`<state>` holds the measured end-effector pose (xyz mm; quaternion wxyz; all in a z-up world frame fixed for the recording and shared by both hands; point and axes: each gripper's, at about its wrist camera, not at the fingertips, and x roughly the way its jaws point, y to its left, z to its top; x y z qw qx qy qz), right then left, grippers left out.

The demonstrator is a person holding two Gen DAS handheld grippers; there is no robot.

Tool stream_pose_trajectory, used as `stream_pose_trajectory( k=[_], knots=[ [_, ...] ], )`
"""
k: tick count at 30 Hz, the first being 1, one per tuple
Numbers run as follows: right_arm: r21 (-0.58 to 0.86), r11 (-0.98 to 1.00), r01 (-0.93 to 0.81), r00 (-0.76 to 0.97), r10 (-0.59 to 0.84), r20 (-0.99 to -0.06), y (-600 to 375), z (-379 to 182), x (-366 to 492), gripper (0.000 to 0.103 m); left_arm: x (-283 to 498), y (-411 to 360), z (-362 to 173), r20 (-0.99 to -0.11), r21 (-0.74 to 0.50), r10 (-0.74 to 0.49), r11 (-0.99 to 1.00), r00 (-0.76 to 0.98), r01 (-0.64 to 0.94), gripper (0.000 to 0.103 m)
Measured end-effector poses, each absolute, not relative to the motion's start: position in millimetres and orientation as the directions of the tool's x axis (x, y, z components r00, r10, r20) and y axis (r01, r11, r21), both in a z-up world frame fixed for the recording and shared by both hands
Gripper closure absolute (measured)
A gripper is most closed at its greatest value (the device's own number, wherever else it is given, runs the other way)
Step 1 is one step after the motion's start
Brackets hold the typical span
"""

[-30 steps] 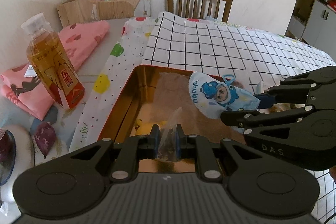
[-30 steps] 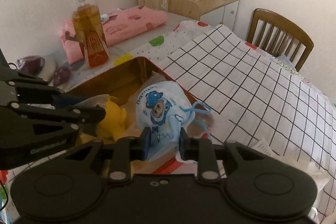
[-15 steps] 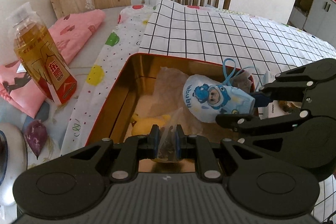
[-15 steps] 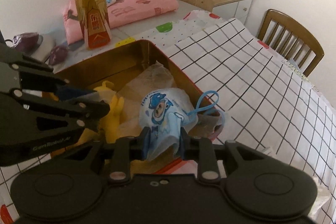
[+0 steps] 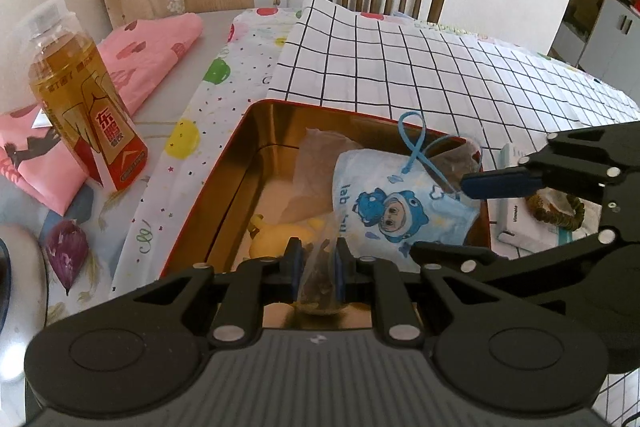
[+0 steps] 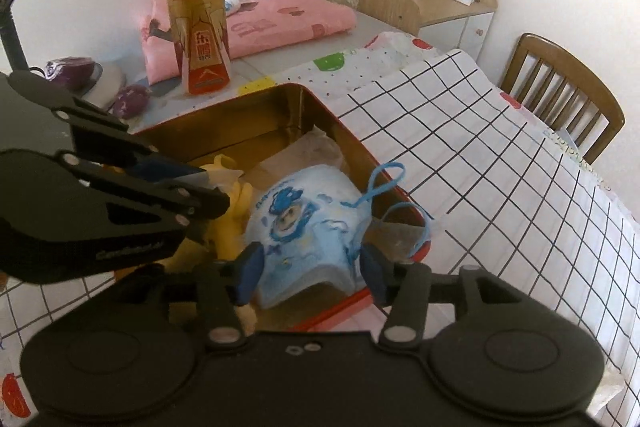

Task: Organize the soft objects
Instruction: 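Lower both items into the tin box and open both tools, then move both tools back over the table toward the bead bracelet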

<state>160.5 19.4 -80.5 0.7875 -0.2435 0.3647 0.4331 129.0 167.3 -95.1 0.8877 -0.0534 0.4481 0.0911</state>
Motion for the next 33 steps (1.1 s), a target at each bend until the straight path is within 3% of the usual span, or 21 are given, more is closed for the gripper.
stream_pose_trajectory(
  k=[3,33],
  knots=[
    [-0.070,0.508,-0.859,0.368,0.516,-0.774,15,-75,156,0.042,126,166,-93,-0.799,-0.016,0.111,0.979,0.591,-0.205,0.083],
    [0.017,0.665,-0.747,0.519,0.598,-0.611,-77,-7,85,0.024,55,113,-22,-0.653,-0.024,0.017,0.999,0.757,-0.043,0.082]
  ],
)
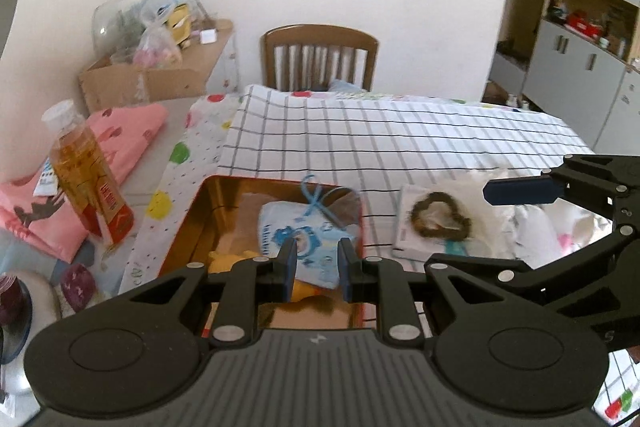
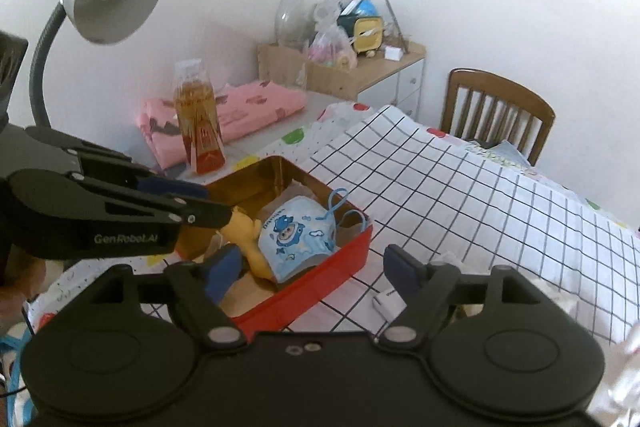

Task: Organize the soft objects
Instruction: 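Move both tools back over the table toward the bead bracelet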

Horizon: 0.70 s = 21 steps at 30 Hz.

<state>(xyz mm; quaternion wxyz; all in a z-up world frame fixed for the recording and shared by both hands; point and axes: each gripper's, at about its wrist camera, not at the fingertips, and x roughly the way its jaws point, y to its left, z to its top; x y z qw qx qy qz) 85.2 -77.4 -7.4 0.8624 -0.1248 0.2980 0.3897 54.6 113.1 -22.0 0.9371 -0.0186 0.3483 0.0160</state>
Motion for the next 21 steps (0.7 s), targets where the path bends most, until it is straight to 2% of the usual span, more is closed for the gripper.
stream_pose_trajectory(
  k=[15,17,18,19,21],
  knots=[
    [0.051,0.782,-0.621,0.635,0.540,-0.552,-150,8,45,0.020,45,48,-13,-0.609,-0.046,-0.127,0.991,0.783,0.126,0.082],
    [0.058,0.801,-0.596,0.649,0.523,-0.552,-162,7,41,0.020,48,36,-15,-0.611,-0.052,-0.155,0.986,0.777,0.156,0.076],
    [0.062,0.812,-0.580,0.657,0.512,-0.553,-170,6,40,0.020,50,30,-16,-0.611,-0.058,-0.171,0.983,0.773,0.172,0.068],
    [0.064,0.822,-0.566,0.664,0.501,-0.555,-178,5,38,0.020,52,24,-17,-0.610,-0.062,-0.185,0.981,0.770,0.186,0.051],
    [0.065,0.841,-0.536,0.678,0.475,-0.560,-195,2,36,0.020,54,11,-19,-0.597,-0.071,-0.216,0.973,0.773,0.218,0.038]
  ],
)
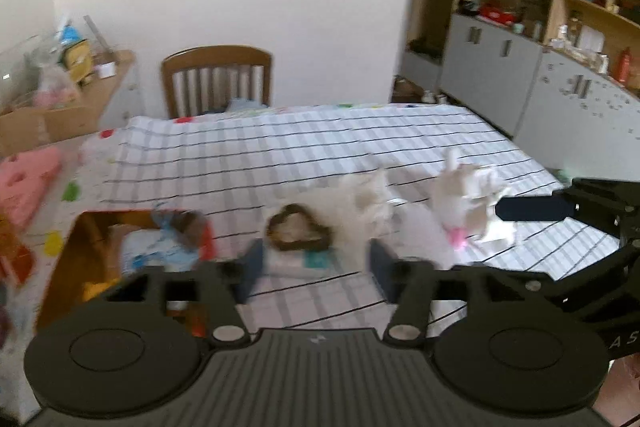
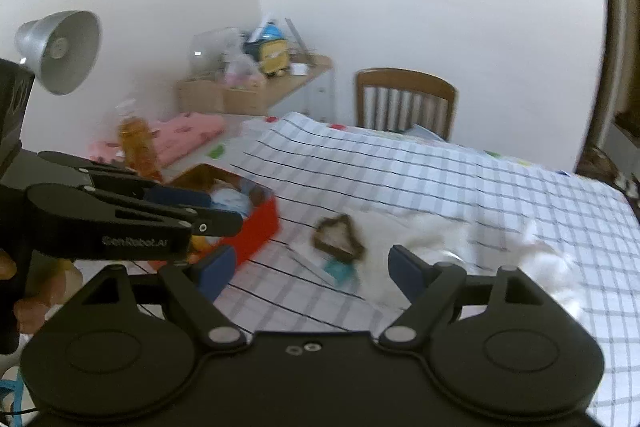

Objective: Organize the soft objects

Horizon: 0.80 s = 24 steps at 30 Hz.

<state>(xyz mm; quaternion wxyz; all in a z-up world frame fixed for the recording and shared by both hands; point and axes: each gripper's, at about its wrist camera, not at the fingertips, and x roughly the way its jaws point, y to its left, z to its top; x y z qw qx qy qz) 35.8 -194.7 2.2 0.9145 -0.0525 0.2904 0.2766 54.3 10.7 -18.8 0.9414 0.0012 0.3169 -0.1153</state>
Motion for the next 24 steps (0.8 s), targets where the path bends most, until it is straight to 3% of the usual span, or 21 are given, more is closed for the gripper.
stream_pose_trajectory(
  k=[3,6,11,17,20,24],
  knots=[
    [0.066,0.865,-0.497,0.691,0.441,-0.573,-219,-3,35,0.020,61,-8,-23,-0.596,-0.068,-0.241,0.966,0.766,0.251,0.037],
    [0.074,0.884,-0.461,0.698,0.412,-0.586,-240,-10,37,0.020,68,-23,-28,-0.599,-0.068,-0.255,0.961,0.759,0.269,0.024],
    [0.089,0.901,-0.424,0.693,0.386,-0.608,-265,-27,48,0.019,80,-40,-35,-0.604,-0.078,-0.284,0.951,0.745,0.300,0.019],
    [0.106,0.902,-0.418,0.676,0.387,-0.627,-273,-44,66,0.018,101,-42,-44,-0.616,-0.097,-0.266,0.960,0.741,0.264,0.015],
    [0.105,0.898,-0.428,0.663,0.390,-0.639,-272,-54,76,0.018,113,-41,-50,-0.622,-0.095,-0.234,0.970,0.747,0.225,0.002],
    [0.103,0.893,-0.438,0.646,0.393,-0.654,-269,-65,87,0.018,126,-39,-57,-0.630,-0.088,-0.205,0.977,0.749,0.193,0.001]
  ],
)
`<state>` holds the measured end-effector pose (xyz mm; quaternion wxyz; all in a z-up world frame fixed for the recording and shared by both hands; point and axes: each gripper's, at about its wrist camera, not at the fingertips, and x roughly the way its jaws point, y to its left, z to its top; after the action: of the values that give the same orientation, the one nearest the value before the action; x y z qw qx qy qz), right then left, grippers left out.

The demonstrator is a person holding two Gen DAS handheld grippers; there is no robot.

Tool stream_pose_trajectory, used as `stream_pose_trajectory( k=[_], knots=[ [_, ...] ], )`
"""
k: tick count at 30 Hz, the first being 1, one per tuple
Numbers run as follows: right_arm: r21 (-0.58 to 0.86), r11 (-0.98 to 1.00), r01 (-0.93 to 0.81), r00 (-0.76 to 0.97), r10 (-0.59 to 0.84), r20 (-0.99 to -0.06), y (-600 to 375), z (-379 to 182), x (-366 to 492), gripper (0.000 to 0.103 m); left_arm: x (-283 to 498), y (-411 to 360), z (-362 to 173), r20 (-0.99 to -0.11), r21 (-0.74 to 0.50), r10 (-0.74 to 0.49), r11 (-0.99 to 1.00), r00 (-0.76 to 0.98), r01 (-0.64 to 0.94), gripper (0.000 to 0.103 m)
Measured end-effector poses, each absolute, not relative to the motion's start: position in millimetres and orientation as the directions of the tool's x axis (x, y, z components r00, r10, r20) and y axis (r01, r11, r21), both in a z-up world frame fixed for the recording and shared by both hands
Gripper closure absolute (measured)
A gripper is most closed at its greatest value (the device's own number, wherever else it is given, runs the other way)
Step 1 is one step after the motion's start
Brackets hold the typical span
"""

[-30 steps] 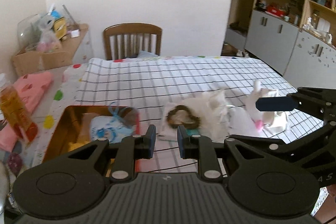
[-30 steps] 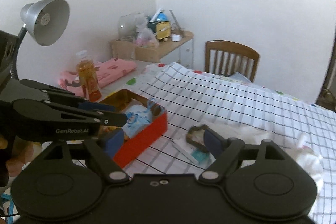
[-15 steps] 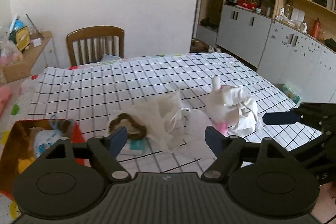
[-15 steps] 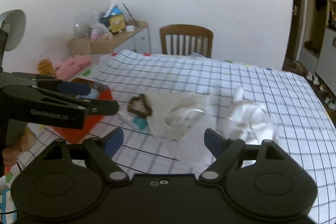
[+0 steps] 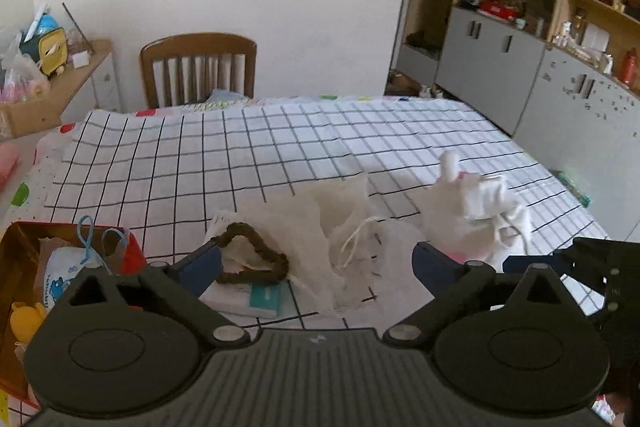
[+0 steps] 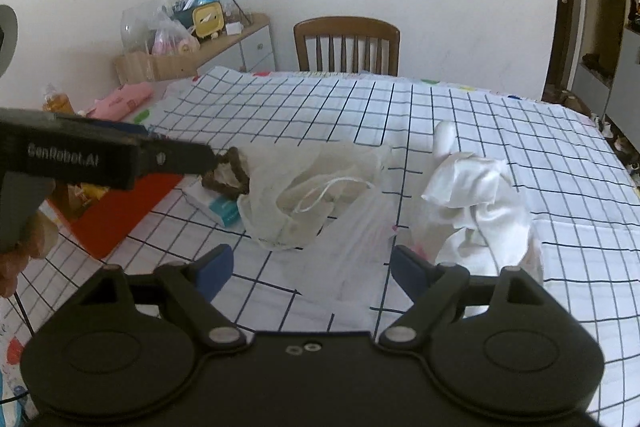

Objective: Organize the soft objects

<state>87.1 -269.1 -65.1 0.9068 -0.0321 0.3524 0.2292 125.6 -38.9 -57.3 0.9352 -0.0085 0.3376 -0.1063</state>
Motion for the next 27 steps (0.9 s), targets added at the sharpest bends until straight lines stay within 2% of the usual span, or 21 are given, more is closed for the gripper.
stream_pose_trajectory(
  k=[19,27],
  knots=[
    [0.037,0.889,-0.457,0.621,0.348,-0.702,-238,-103,131,0.018,184,-37,-92,-0.659,0.044,-0.031,0.996,0.751,0.080,0.001],
    [0.022,0.888,-0.459,0.609,0.333,-0.720,-233,-112,144,0.021,201,-20,-107,-0.688,0.013,-0.011,1.000,0.725,0.027,0.002]
  ],
)
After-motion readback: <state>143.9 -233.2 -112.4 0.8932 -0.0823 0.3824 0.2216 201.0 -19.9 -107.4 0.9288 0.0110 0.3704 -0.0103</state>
